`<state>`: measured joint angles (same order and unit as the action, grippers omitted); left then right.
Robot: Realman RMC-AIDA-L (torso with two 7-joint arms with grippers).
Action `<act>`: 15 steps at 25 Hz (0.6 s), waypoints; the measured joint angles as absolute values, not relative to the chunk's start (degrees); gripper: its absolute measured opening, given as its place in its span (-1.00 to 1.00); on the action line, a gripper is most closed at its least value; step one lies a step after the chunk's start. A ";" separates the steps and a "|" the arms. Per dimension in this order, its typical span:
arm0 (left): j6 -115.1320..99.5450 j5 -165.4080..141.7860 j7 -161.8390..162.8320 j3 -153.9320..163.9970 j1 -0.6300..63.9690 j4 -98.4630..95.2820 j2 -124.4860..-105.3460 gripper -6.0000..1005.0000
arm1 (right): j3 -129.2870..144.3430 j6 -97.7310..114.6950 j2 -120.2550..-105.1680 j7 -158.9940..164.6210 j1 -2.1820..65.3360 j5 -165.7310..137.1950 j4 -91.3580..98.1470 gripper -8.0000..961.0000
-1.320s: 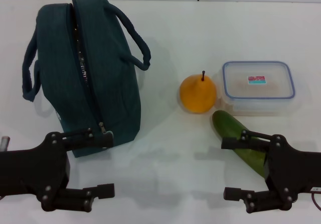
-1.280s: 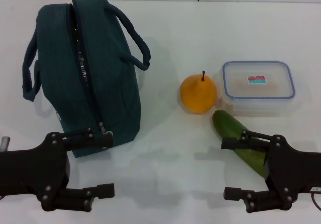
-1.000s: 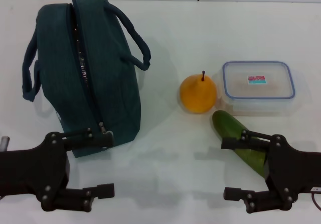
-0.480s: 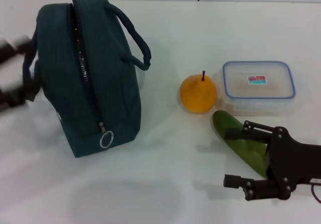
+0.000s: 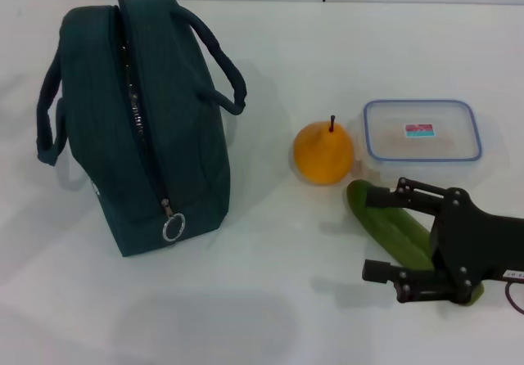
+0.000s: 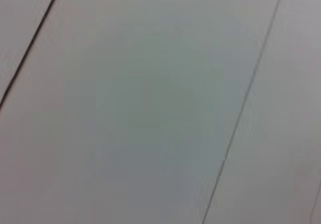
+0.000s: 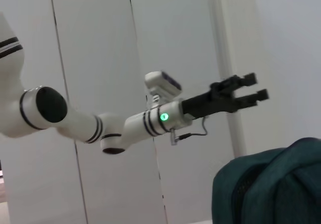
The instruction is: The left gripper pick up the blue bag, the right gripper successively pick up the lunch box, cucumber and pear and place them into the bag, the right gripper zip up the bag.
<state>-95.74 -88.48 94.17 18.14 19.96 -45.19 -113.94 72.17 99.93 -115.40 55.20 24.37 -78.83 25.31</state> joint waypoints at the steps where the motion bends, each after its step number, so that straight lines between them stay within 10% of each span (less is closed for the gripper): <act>1: -94.54 -90.41 95.70 18.16 21.39 -45.30 -113.48 0.72 | 72.12 99.90 -115.39 55.20 24.39 -78.70 25.32 0.78; 15: -93.79 -112.88 143.82 31.77 24.13 -64.45 -109.14 0.72 | 66.98 100.01 -114.26 55.40 23.72 -78.62 25.49 0.78</act>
<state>-93.79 -112.88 143.82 31.77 24.13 -64.44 -109.14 66.98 100.01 -114.26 55.40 23.72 -78.62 25.49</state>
